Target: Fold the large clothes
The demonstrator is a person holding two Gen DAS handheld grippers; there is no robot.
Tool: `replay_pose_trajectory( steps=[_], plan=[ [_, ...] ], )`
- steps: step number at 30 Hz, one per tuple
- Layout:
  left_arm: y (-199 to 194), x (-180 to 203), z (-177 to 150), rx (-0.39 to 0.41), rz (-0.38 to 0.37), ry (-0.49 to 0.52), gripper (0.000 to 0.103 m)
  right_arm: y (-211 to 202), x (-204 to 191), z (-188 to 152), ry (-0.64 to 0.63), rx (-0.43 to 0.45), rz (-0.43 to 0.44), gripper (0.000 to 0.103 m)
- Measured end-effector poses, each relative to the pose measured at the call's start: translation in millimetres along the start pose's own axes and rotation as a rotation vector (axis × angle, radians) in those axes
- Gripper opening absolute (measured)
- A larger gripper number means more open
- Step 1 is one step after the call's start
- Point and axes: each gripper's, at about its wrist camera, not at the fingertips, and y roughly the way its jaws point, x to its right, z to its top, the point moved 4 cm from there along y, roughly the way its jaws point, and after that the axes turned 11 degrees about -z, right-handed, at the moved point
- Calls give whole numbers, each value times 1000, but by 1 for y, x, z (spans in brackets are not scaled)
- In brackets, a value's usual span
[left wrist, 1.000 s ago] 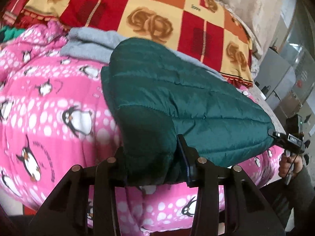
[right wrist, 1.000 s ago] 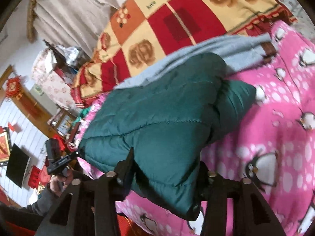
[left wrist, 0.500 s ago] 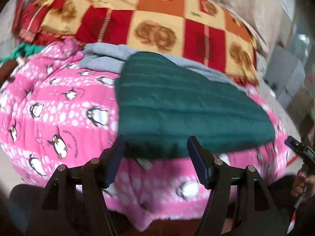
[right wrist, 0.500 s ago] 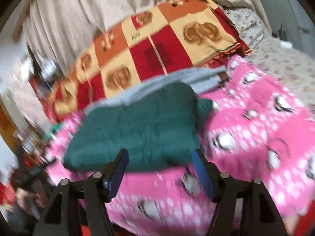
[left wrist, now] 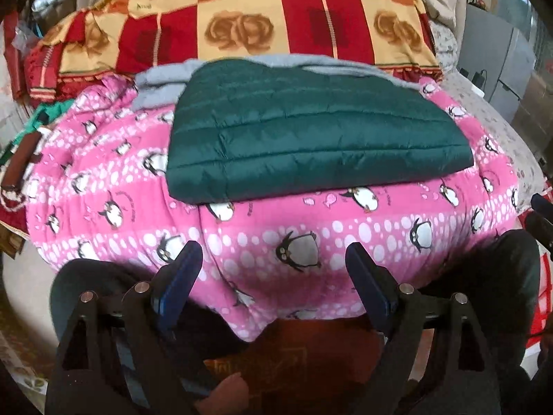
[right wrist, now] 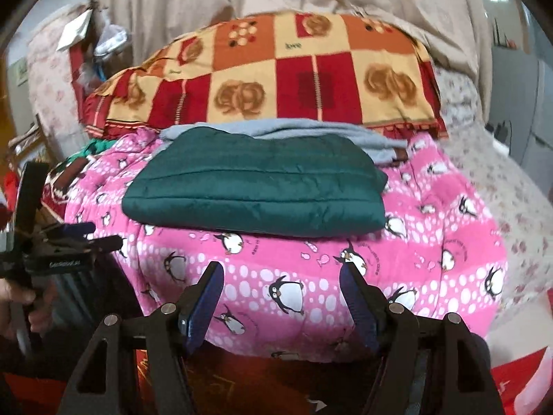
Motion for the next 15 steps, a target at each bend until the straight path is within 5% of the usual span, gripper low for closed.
replay_pose_trajectory(
  steps=[15],
  plan=[
    [-19,11,16,55,52,33,85,-6,-6,3,-10,4,5,67]
  ],
)
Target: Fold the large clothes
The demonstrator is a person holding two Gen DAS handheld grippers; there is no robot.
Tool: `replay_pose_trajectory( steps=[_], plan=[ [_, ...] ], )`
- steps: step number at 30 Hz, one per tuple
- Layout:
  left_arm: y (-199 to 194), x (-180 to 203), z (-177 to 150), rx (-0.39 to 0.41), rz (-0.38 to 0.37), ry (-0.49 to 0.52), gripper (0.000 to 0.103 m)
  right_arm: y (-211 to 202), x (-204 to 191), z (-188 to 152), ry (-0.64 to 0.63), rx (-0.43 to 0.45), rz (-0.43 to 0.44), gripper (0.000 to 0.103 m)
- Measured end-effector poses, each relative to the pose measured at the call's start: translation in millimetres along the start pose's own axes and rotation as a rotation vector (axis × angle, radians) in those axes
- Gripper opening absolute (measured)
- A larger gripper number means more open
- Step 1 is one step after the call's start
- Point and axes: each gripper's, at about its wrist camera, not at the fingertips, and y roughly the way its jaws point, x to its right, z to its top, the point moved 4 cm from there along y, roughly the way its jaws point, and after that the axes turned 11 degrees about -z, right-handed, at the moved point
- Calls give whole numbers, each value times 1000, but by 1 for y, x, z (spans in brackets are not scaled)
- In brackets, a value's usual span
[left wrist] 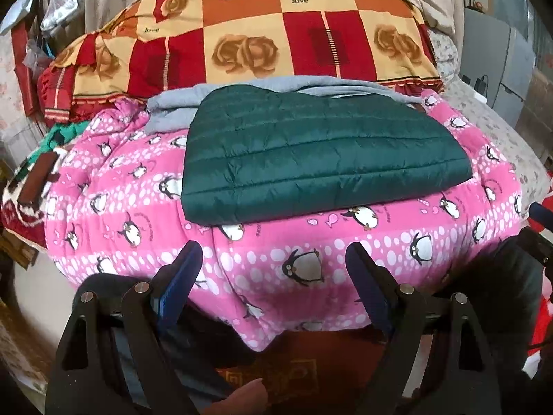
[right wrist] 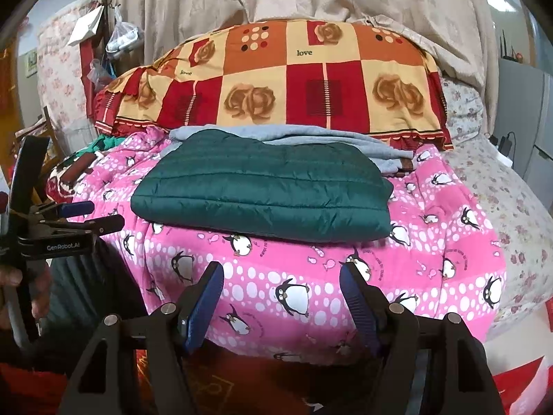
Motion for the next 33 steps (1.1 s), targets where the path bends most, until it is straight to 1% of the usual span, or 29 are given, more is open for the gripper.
replay_pose_trajectory(
  steps=[12,33],
  plan=[
    [-2,1,0,-9,-4,-8,85,2,1,1,0,-5,11,67],
    [-6,2,4,9,-3,-5,85,-2,0,6,3,10,5,67]
  ],
)
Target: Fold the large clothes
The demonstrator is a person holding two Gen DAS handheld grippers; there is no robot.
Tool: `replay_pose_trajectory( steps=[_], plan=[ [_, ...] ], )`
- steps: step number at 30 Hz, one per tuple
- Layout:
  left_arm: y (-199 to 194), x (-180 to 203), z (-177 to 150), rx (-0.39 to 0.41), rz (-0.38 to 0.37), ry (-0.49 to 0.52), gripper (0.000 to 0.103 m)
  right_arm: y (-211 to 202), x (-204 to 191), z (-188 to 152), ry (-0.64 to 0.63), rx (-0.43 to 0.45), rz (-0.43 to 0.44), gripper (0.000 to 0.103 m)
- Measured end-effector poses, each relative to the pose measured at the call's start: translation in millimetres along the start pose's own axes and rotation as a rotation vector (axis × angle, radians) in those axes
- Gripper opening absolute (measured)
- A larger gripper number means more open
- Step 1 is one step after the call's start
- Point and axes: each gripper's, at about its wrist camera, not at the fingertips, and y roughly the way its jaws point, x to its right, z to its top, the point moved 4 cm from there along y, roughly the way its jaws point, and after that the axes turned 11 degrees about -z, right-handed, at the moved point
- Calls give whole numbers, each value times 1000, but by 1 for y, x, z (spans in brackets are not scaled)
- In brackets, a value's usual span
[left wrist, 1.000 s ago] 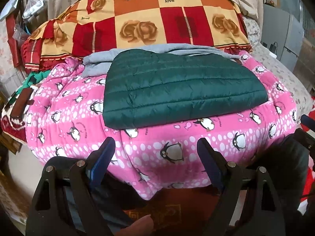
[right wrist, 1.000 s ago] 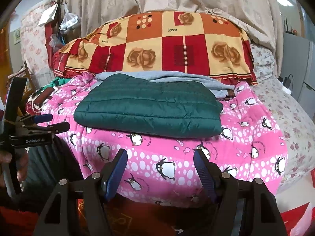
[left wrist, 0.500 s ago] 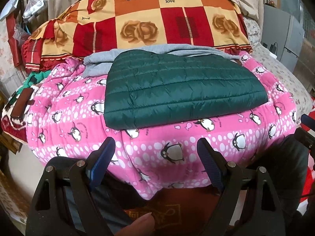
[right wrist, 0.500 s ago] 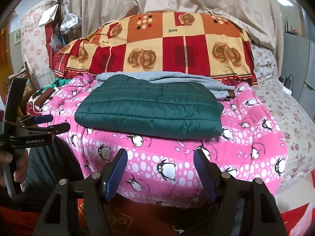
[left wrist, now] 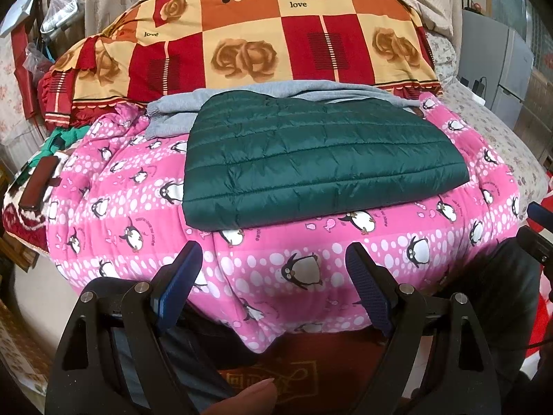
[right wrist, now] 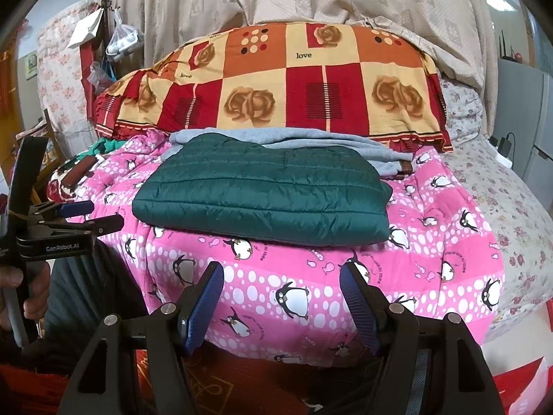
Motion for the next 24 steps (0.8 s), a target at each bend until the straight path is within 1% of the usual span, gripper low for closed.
replay_pose_trajectory(
  steps=[24],
  plan=[
    [1,1,-1,5,-4,-3,85,0,0,-1,2,0,0,67]
  ],
)
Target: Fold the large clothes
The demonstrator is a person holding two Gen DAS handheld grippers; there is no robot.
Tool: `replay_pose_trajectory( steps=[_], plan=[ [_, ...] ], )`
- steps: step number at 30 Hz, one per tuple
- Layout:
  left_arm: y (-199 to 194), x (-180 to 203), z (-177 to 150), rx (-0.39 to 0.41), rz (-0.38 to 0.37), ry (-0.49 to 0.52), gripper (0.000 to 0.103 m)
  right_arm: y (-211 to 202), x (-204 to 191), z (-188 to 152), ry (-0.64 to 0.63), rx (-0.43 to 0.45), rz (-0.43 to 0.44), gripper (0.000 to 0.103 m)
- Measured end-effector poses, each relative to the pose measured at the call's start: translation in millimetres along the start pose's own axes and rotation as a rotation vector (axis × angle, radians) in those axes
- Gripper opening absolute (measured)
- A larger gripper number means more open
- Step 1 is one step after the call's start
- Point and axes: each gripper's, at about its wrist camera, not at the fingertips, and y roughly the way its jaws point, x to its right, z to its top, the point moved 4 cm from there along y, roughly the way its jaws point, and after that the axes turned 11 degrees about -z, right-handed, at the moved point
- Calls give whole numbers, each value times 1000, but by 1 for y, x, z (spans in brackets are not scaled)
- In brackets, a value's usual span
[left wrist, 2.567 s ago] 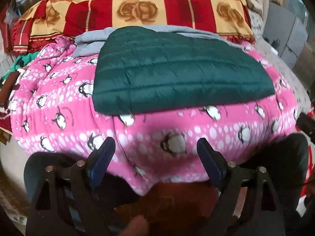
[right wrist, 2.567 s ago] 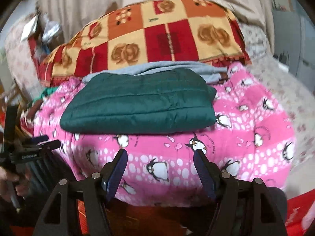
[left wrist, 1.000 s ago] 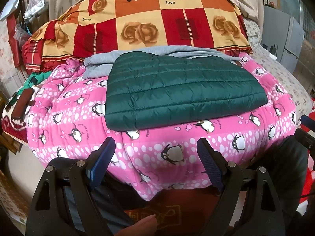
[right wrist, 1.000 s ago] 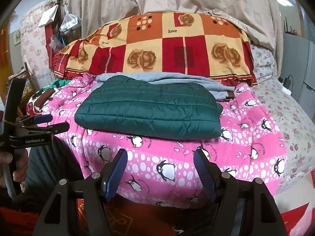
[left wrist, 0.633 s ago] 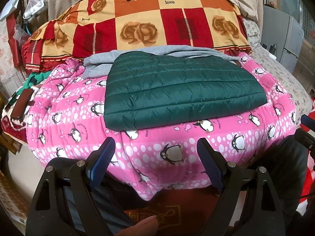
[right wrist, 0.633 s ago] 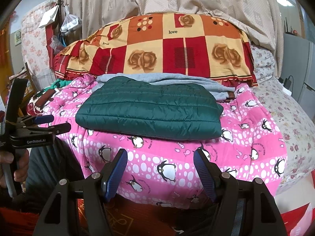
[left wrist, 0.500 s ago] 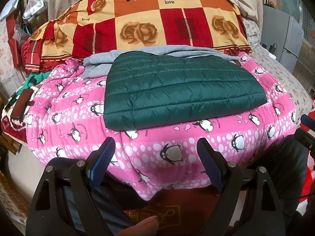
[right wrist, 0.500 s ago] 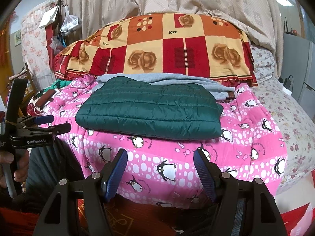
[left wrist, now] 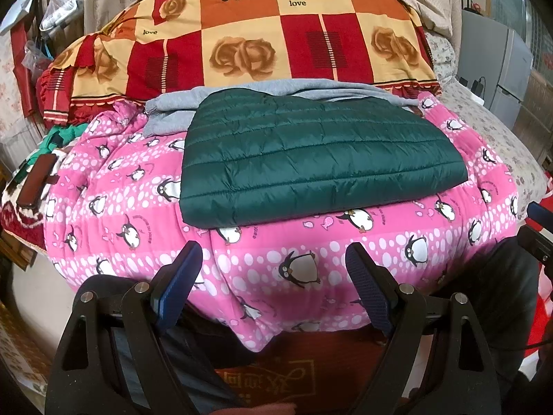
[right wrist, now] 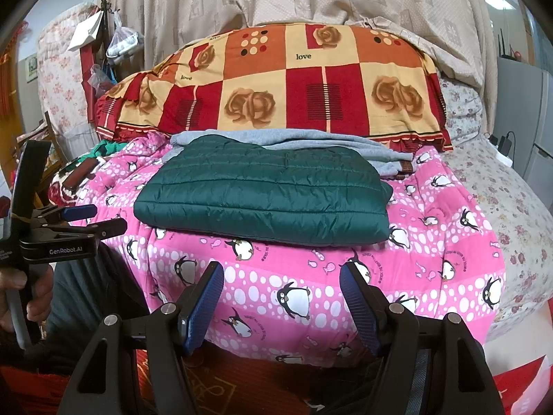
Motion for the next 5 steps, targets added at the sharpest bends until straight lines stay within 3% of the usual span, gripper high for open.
replay_pose_trajectory(
  steps=[5],
  plan=[
    [0,3,-3,17,11,6,85,0,1,0,-1,1,2,67]
  ],
)
